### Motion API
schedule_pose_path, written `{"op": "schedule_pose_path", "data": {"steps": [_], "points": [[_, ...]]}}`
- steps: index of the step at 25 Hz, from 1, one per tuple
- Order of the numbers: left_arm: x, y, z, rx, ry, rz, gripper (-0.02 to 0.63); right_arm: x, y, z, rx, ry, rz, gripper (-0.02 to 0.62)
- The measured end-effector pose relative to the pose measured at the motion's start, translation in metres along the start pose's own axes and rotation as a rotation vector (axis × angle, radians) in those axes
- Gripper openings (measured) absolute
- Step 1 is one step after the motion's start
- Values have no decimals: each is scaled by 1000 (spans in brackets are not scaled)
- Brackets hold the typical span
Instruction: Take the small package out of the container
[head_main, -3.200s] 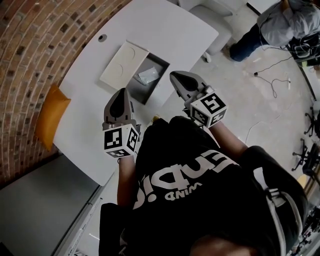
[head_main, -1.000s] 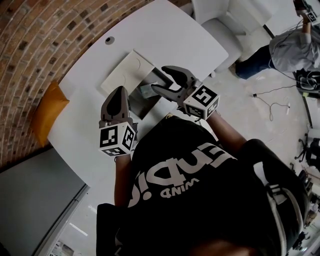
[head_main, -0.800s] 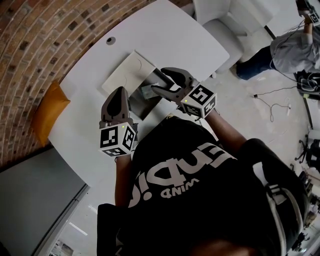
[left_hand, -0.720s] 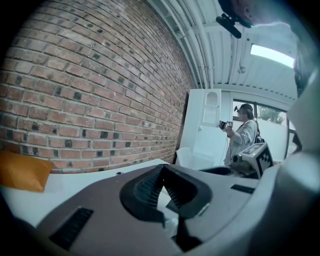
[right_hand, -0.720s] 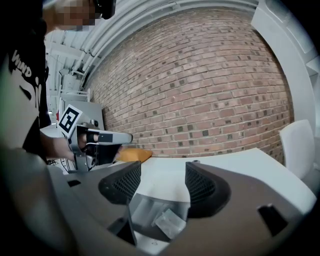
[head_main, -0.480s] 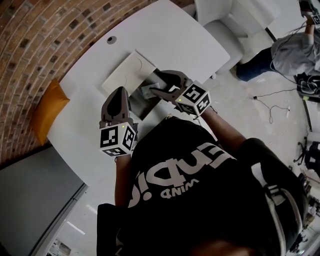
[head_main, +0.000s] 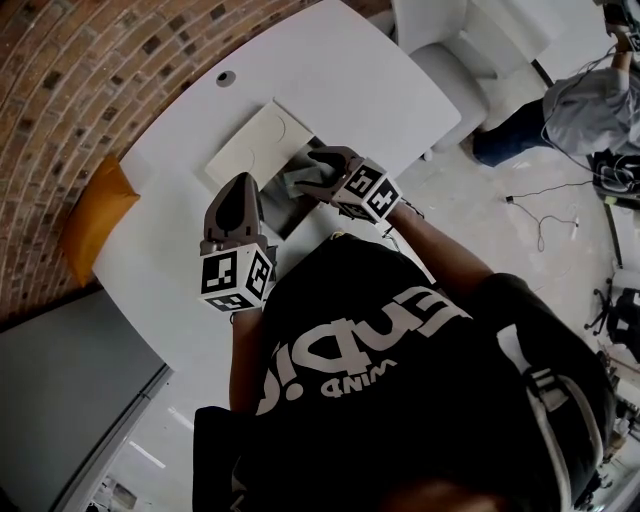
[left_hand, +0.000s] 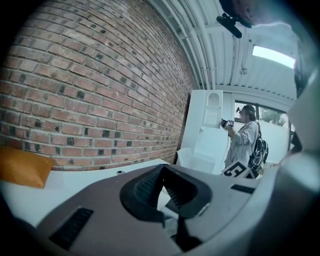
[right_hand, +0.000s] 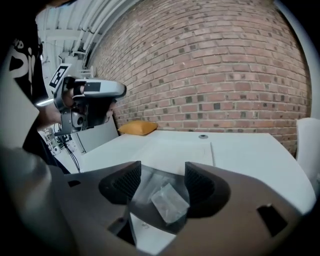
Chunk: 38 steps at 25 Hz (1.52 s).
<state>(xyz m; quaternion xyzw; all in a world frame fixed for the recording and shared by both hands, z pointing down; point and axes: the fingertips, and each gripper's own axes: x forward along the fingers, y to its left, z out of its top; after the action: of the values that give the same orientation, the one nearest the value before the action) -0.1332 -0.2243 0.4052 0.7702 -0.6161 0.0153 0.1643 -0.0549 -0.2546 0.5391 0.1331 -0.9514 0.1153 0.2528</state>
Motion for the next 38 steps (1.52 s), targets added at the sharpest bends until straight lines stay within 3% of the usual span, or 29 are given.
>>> {"op": "schedule_pose_path", "data": {"steps": [14, 38], "points": [[1, 4, 1, -5, -3, -3, 8, 47, -8, -52, -66, 250, 28, 268], [7, 8, -1, -24, 4, -12, 8, 79, -9, -85, -139, 485, 82, 239]]}}
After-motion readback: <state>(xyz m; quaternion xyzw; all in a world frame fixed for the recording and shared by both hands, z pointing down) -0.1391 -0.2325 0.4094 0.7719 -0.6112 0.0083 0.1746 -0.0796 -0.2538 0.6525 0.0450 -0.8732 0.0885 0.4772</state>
